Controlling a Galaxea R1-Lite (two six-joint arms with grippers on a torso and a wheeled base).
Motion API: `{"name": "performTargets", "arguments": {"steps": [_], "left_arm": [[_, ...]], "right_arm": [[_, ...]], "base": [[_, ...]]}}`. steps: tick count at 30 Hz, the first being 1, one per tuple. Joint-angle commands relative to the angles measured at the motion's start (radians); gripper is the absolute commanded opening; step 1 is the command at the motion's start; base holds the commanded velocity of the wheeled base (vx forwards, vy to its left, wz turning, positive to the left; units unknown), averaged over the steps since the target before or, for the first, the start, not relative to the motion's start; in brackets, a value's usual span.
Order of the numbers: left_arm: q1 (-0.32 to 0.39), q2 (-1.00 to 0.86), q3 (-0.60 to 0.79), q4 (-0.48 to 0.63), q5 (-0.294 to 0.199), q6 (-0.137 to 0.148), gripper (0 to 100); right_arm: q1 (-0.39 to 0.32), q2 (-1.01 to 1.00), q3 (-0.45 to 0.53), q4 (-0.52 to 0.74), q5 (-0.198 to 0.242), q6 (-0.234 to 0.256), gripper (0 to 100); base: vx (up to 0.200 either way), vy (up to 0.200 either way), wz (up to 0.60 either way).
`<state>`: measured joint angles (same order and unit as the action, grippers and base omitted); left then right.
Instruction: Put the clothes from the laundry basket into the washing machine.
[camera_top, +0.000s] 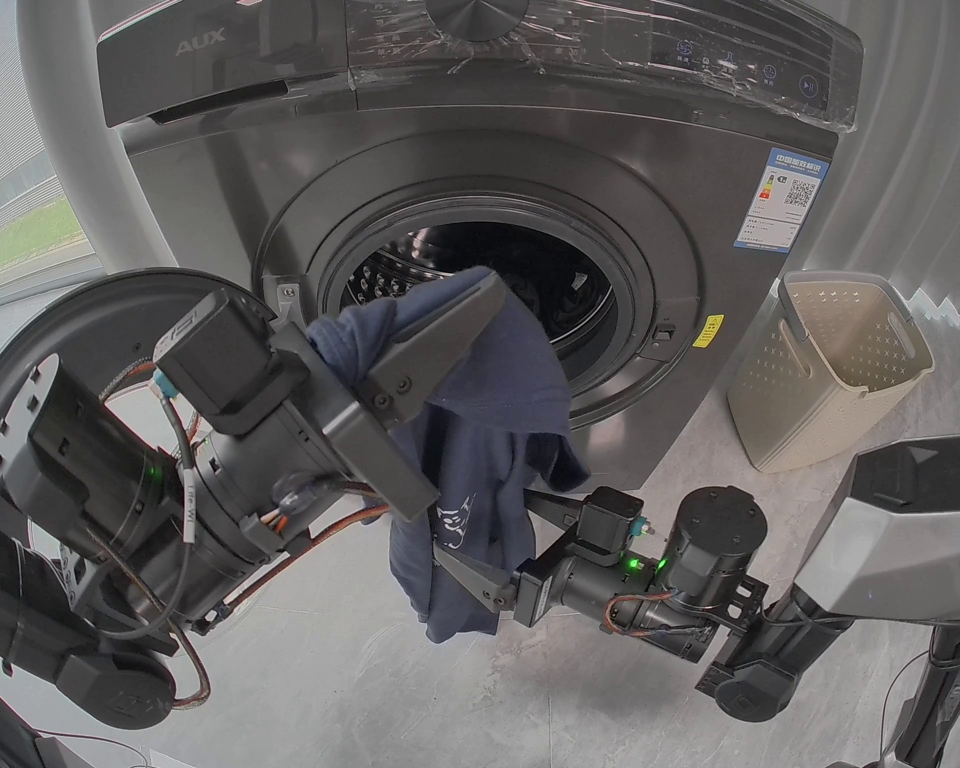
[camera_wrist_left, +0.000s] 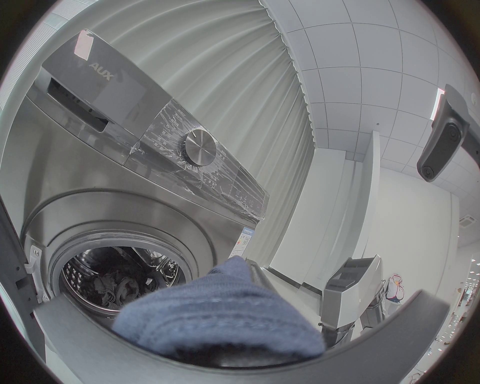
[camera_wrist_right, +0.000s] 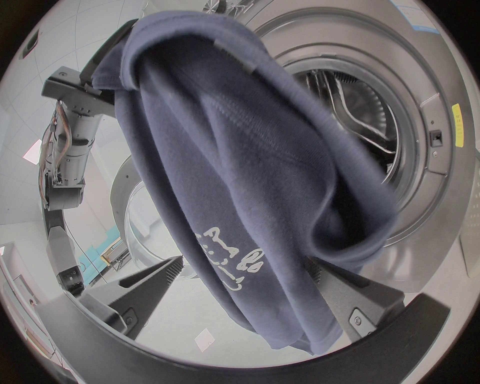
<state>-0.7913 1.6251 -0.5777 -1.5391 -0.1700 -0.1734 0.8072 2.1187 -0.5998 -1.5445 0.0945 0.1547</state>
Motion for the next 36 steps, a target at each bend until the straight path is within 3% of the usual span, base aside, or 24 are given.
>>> {"name": "performTargets", "arguments": {"steps": [1, 12, 16, 27, 32, 36], "left_arm": [[-0.002, -0.001, -0.001, 0.001, 0.001, 0.0, 0], [-0.008, 0.01, -0.021, 0.01, 0.007, 0.003, 0], [-0.008, 0.01, -0.019, 0.01, 0.007, 0.003, 0], [0.004, 0.009, -0.024, 0.016, 0.006, 0.005, 0], [0.004, 0.01, -0.025, 0.016, 0.006, 0.005, 0], [0.003, 0.006, -0.025, 0.017, 0.006, 0.005, 0]], "right_arm": [[-0.006, 0.064, -0.046, 0.0, 0.016, 0.0, 100], [-0.008, 0.191, -0.218, 0.0, 0.013, -0.017, 100], [0.0, 0.199, -0.239, -0.003, 0.013, -0.009, 100], [0.012, 0.079, -0.08, -0.003, 0.045, 0.009, 100], [0.032, 0.079, -0.069, -0.002, 0.047, 0.008, 100], [0.027, 0.15, -0.137, -0.002, 0.019, -0.006, 100]], "base": [[0.0, 0.0, 0.0], [0.0, 0.0, 0.0], [0.0, 0.0, 0.0], [0.0, 0.0, 0.0], [0.0, 0.0, 0.0], [0.0, 0.0, 0.0]]}}
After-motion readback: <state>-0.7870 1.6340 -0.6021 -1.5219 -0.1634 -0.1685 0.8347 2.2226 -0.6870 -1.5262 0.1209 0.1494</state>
